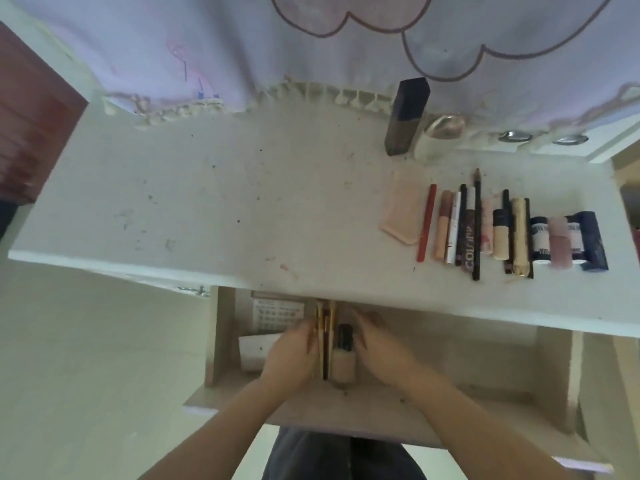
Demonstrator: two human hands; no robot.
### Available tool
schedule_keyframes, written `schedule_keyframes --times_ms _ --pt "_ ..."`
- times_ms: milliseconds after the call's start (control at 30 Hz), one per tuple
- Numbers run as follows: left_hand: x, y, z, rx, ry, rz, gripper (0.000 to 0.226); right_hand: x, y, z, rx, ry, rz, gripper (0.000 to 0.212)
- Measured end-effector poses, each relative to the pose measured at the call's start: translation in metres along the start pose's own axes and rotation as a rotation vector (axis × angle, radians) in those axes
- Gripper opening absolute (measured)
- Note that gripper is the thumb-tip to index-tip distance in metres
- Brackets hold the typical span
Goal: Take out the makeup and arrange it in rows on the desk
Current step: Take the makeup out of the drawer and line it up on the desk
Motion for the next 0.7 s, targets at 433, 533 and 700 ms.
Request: schedule_keyframes --times_ms 433,533,700 --pt "-0.058 -0.046 -0.026 -0.400 0.156 -0.097 0.035 0.002 -0.027 -0.013 -0.020 -0.086 -0.044 0.038" --pt "-0.057 -0.046 -0.024 -0.410 0.180 -0.079 0.037 0.023 -0.018 -0.003 -0.012 -0.070 0.009 0.042" --pt "-0.043 -0.039 -0.029 -0.357 0.100 -0.012 0.024 0.059 0.032 0.021 0.035 0.059 -0.050 0.027"
Point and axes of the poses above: each hand's wrist, its own x-axis away from the middle knuckle, its own y-axis out of the back of the hand, z = x × y, the point moved 4 cm from there along -x, towards the middle knuckle, and after that the axes turned 14 degrees about y, right-handed, at the moved point
